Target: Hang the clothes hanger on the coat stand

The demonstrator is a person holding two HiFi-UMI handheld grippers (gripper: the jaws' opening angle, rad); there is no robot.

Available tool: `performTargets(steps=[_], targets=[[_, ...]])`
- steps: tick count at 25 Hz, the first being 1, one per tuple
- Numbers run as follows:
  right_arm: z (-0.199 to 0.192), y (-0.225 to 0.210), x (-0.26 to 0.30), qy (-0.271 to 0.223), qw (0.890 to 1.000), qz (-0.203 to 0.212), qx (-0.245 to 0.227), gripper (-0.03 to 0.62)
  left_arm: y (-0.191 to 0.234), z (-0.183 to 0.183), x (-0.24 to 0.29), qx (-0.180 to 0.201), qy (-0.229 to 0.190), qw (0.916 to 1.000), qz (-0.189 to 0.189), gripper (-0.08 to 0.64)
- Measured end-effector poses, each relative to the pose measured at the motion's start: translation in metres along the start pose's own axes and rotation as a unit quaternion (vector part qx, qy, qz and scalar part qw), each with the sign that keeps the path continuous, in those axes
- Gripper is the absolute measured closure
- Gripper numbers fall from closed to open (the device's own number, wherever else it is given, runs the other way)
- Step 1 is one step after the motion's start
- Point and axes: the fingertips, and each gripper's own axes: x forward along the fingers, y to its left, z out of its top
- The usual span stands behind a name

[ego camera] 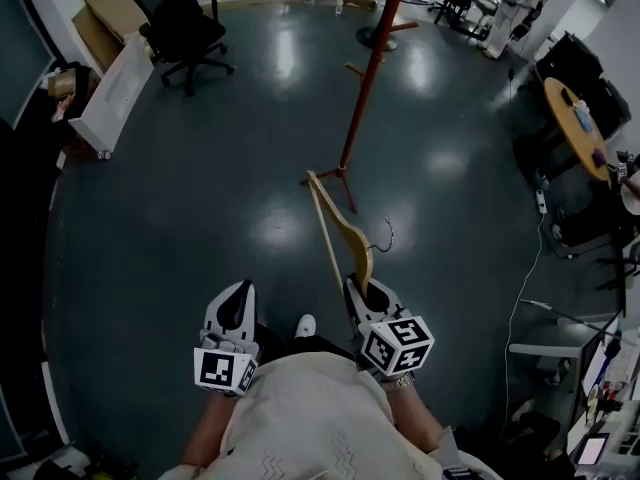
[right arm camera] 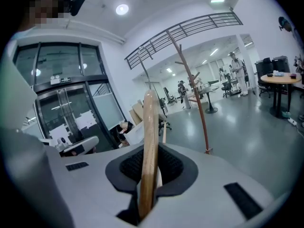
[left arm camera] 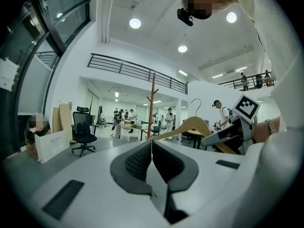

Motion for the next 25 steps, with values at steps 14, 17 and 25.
performTargets(steps=[14, 17, 25], targets=[[0.029, -0.05, 0.001, -0.019, 0.998, -0.047, 0.021, 0.535, -0.013, -0.001, 0.063, -0.001, 0.005, 0.9992, -0.041, 0.546], [0.034, -0.06, 0.004, -0.029, 0.997, -0.061, 0.03, 0.535, -0.017, 0.0, 0.081, 0.005, 0.002, 0.9982, -0.06, 0.546], [0.044, -0.085, 0.027, -0.019, 0.995, -0.084, 0.046, 0.535, -0.004, 0.005, 0.133, 0.003, 0.013, 0.9966, -0.082, 0.546]])
